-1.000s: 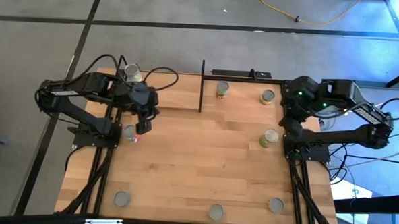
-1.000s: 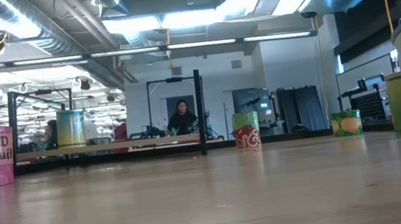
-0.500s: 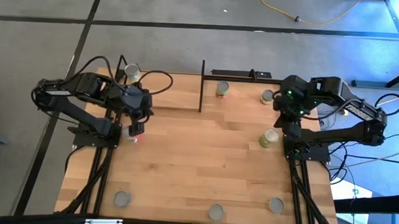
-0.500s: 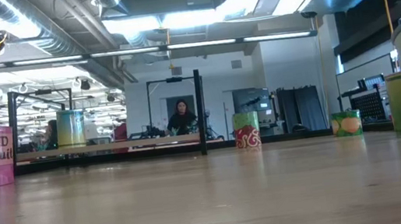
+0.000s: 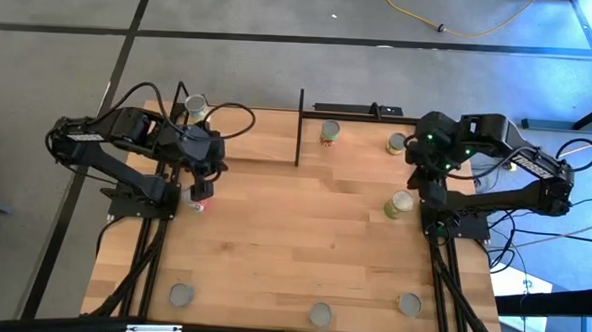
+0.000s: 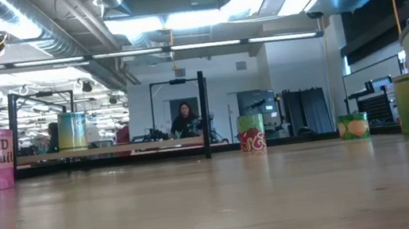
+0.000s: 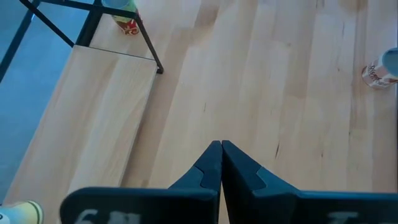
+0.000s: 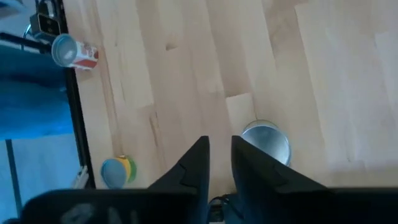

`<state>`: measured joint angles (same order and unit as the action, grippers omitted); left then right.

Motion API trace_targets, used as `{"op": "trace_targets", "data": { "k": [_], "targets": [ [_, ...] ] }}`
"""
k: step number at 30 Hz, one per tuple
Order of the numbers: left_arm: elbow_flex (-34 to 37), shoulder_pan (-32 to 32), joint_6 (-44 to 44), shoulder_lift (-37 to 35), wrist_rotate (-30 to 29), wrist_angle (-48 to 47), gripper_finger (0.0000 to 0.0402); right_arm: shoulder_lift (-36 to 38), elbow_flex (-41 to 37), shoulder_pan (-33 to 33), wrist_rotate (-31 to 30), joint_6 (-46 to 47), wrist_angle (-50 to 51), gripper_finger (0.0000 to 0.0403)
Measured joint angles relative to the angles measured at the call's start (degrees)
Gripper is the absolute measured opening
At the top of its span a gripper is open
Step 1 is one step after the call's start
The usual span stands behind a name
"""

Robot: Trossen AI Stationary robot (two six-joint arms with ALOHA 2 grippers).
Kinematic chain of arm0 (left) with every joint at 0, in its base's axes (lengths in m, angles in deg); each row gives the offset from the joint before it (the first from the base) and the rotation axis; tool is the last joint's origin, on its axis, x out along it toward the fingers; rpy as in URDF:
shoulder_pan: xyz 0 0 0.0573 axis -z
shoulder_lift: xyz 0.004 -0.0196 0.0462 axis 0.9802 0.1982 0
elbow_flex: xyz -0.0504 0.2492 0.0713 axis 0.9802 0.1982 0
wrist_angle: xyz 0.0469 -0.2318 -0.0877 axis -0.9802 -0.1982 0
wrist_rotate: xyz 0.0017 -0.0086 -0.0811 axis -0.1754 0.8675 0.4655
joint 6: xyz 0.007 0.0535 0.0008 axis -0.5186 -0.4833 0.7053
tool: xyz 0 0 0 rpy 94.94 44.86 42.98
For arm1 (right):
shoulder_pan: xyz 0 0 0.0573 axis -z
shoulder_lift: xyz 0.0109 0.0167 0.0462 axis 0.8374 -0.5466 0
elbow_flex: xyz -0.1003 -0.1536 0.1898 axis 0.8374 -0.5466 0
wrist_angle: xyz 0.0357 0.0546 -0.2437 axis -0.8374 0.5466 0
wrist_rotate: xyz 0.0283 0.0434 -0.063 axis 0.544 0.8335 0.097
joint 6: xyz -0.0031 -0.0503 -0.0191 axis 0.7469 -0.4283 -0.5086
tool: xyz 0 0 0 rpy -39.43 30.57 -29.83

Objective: Pick and place cans onto a shelf
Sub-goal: Put the canned orange on the shelf

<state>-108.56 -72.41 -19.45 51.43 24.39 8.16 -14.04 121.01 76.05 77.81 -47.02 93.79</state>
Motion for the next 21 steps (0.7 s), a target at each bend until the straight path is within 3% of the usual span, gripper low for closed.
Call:
{"op": "trace_targets", "data": {
  "k": [8, 14, 21],
  "targets": [
    [0.0, 0.0, 1.2, 0.0, -0.2, 0.0, 0.0000, 1.1, -14.2, -3.9, 2.5, -2.1, -2.4, 0.0075],
    [0.0, 0.0, 1.2, 0.0, -1.8, 0.0, 0.0000, 1.1, -24.6, -8.0, 4.1, -0.8, -10.8, 0.0075],
    [0.0, 0.0, 1.3, 0.0, -2.7, 0.0, 0.0000, 1.1, -29.3, -10.4, -4.3, 2.8, -14.1, 0.0075]
  ]
}}
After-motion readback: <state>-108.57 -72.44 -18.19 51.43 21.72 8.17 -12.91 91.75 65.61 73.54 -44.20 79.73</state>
